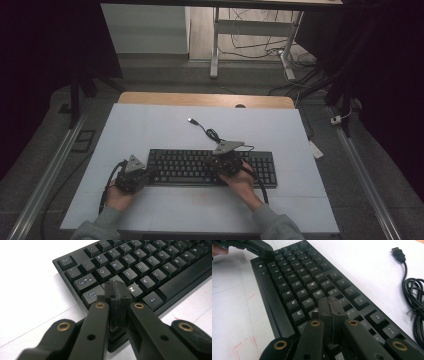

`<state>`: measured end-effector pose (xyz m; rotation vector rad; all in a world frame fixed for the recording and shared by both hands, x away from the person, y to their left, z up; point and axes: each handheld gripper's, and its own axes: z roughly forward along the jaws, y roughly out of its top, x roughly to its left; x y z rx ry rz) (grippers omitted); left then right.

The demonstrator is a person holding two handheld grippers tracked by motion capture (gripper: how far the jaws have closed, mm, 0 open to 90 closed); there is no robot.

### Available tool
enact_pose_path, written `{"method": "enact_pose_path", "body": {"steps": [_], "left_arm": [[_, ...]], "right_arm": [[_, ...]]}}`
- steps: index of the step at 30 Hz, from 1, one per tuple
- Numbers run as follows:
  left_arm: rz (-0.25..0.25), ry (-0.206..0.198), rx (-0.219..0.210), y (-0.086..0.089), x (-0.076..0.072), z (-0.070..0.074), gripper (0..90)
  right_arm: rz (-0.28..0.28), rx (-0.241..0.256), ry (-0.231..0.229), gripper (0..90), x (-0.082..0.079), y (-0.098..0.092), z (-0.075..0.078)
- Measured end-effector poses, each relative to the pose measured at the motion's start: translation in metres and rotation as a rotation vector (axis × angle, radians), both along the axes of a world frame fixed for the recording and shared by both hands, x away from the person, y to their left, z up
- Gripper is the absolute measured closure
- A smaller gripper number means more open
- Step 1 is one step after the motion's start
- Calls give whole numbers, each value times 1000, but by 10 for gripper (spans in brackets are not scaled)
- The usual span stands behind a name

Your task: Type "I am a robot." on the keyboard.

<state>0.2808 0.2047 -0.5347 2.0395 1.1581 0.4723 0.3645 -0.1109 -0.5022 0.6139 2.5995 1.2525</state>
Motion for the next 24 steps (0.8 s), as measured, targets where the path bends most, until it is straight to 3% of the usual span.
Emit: {"method": "enact_pose_path", "body": {"steps": [24], "left_arm": [[-4, 3, 0, 0, 0, -1, 885]], "right_arm": [[-8, -41, -1, 893, 10, 24, -10]]}}
